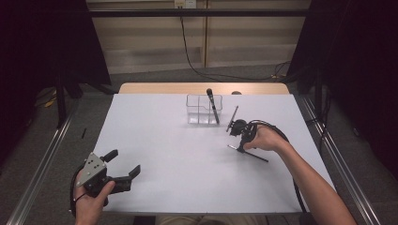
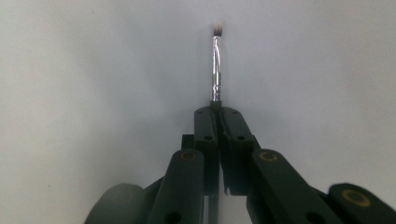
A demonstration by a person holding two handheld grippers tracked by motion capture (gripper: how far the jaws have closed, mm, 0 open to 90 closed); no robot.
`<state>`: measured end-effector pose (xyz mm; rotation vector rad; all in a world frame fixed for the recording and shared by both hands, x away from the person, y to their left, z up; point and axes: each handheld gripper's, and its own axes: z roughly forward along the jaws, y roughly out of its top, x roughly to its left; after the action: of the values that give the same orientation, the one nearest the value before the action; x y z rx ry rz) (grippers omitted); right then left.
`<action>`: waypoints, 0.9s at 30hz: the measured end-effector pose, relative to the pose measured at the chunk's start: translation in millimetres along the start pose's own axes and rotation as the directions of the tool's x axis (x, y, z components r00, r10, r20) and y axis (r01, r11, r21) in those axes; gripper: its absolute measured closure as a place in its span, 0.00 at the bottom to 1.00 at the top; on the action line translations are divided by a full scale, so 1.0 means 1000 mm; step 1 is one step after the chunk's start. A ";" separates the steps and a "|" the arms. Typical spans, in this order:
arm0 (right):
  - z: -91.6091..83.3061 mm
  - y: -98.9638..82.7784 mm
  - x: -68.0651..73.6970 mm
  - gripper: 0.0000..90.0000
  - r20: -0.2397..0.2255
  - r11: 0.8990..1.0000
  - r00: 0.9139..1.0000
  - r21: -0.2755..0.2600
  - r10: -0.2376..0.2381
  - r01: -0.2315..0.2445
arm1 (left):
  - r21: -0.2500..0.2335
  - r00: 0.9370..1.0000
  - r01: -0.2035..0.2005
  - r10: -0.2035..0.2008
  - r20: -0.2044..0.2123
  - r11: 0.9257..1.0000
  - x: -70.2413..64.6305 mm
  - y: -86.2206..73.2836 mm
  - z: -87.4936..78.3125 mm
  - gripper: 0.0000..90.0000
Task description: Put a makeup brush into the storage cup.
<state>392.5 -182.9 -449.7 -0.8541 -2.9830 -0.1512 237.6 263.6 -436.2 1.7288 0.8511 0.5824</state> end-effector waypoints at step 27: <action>-0.010 -0.015 0.004 0.97 0.037 0.995 0.998 -0.092 0.047 -0.043 | 0.002 1.000 0.002 -0.002 -0.004 1.000 0.000 0.000 0.001 0.04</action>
<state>381.3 -194.8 -441.1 -0.9438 -3.0111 -0.2744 238.3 263.6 -436.6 1.7289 0.8571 0.5840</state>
